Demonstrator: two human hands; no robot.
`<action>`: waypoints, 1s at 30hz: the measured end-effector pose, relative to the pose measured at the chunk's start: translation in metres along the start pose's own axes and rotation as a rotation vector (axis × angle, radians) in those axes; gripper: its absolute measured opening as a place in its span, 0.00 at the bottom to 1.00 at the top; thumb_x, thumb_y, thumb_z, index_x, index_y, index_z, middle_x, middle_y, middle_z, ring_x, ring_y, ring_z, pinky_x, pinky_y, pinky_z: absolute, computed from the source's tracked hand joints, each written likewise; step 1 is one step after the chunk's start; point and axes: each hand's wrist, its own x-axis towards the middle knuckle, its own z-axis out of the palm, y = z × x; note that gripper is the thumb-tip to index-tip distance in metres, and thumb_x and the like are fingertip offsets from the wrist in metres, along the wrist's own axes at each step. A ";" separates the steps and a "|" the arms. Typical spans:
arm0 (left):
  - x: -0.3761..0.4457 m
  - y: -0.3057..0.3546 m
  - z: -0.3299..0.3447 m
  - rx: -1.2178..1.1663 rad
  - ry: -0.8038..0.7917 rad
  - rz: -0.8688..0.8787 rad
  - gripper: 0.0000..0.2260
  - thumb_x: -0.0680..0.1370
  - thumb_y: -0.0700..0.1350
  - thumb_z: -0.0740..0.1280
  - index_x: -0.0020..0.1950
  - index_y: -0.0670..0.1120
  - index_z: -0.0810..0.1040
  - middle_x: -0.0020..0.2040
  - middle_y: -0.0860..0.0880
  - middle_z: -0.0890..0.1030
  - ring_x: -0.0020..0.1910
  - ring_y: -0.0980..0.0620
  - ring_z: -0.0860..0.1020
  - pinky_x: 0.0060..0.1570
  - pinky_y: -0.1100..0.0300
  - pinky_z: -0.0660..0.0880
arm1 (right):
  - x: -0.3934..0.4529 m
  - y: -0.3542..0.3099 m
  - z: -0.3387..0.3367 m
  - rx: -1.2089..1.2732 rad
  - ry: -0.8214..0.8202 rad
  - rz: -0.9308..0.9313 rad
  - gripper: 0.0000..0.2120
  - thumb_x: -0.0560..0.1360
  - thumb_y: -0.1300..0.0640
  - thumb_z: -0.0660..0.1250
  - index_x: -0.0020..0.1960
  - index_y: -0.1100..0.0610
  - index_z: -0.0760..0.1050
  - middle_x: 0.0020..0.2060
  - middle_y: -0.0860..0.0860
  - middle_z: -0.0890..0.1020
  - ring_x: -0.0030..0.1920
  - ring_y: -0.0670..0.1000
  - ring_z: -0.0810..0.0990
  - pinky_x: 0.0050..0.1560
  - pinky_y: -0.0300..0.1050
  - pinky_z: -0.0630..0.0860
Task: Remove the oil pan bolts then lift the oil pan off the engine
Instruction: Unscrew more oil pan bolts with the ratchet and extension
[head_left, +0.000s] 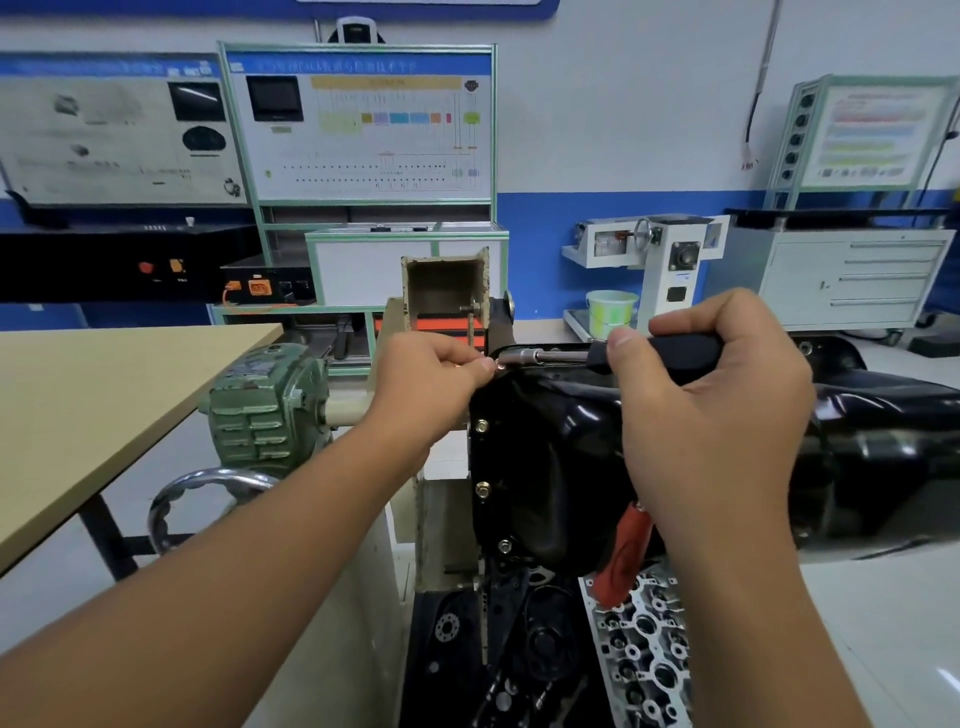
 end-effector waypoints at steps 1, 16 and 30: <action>0.000 0.000 0.000 -0.008 0.003 -0.004 0.06 0.75 0.40 0.77 0.39 0.48 0.86 0.40 0.45 0.86 0.43 0.52 0.83 0.36 0.67 0.76 | 0.001 0.001 0.000 -0.007 -0.014 0.004 0.13 0.74 0.57 0.76 0.40 0.48 0.72 0.33 0.32 0.78 0.31 0.42 0.74 0.32 0.33 0.70; -0.008 0.020 0.004 0.069 0.016 -0.133 0.04 0.77 0.40 0.75 0.42 0.45 0.87 0.41 0.48 0.84 0.42 0.51 0.81 0.39 0.59 0.76 | -0.016 -0.012 0.002 -0.197 -0.315 -0.376 0.10 0.71 0.71 0.74 0.42 0.60 0.74 0.39 0.52 0.74 0.37 0.52 0.70 0.38 0.43 0.64; -0.083 -0.008 0.038 -0.008 0.032 0.450 0.10 0.74 0.43 0.63 0.44 0.59 0.67 0.41 0.62 0.78 0.44 0.69 0.77 0.39 0.70 0.74 | -0.002 -0.044 -0.001 -0.548 -0.882 -0.777 0.21 0.66 0.72 0.68 0.46 0.54 0.61 0.43 0.52 0.63 0.29 0.59 0.66 0.28 0.46 0.60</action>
